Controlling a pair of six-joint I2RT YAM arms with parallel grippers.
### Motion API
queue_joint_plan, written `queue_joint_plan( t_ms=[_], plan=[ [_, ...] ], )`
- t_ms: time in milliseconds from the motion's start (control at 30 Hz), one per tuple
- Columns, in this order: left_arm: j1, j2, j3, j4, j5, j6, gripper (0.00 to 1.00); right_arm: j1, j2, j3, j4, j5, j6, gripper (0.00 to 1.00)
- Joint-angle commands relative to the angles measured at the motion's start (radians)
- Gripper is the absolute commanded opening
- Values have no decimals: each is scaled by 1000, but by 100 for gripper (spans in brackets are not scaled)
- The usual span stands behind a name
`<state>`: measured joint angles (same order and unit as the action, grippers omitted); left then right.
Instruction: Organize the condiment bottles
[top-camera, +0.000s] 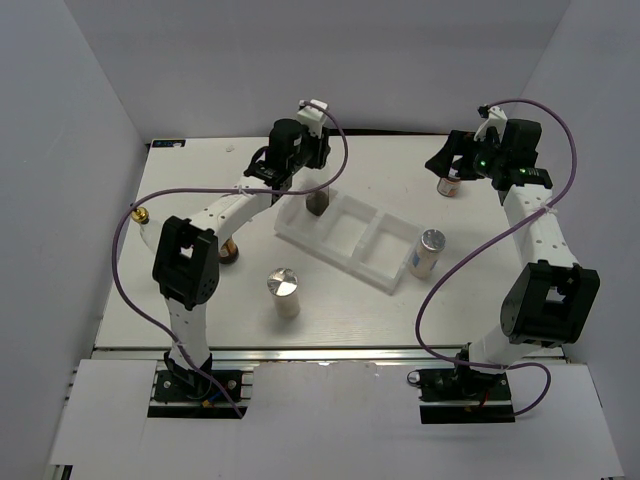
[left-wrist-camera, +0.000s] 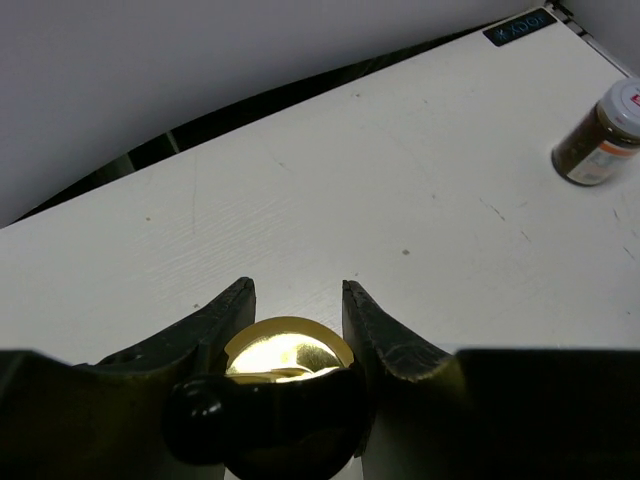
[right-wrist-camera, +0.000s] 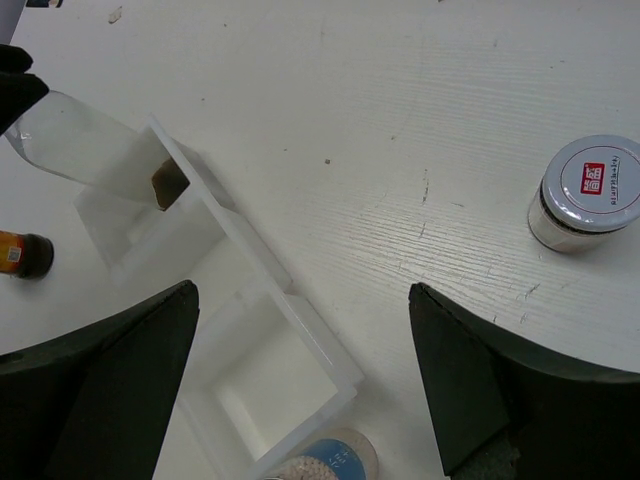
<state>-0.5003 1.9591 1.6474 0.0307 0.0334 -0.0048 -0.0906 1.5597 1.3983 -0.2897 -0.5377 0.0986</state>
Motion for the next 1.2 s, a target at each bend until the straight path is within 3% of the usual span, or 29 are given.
queue_joint_plan(
  t_ms=[0,300,333,367,467,533,600,633,667,967,1167],
  plan=[
    [3,-94,-27,118,-75,-27,0,-6,-6,42,11,-8,-11,89],
    [3,-86,-57,176,-58,-24,0,-6,-10,36,11,-4,-13,89],
    [3,-83,-55,172,-53,-24,4,-6,-12,37,11,-2,-13,89],
    [2,-78,-55,169,-49,-21,29,-8,-10,36,11,-1,-13,89],
    [3,-81,-57,150,-44,-24,53,-8,-9,36,9,-2,-13,89],
    [3,-89,-69,143,-46,-27,58,-8,-6,36,9,-2,-13,89],
    [3,-106,-81,127,-44,-27,79,-8,-7,36,7,-4,-10,89],
    [3,-112,-83,120,-47,-27,95,-8,-7,34,11,-5,-10,89],
    [3,-123,-83,112,-50,-29,98,-8,-6,33,12,-8,-10,89],
    [3,-189,-40,-26,-53,-84,98,-9,-23,19,23,-22,-14,89],
    [3,-270,-23,-227,-130,-135,98,-11,-33,10,29,-22,-13,89]
  ],
)
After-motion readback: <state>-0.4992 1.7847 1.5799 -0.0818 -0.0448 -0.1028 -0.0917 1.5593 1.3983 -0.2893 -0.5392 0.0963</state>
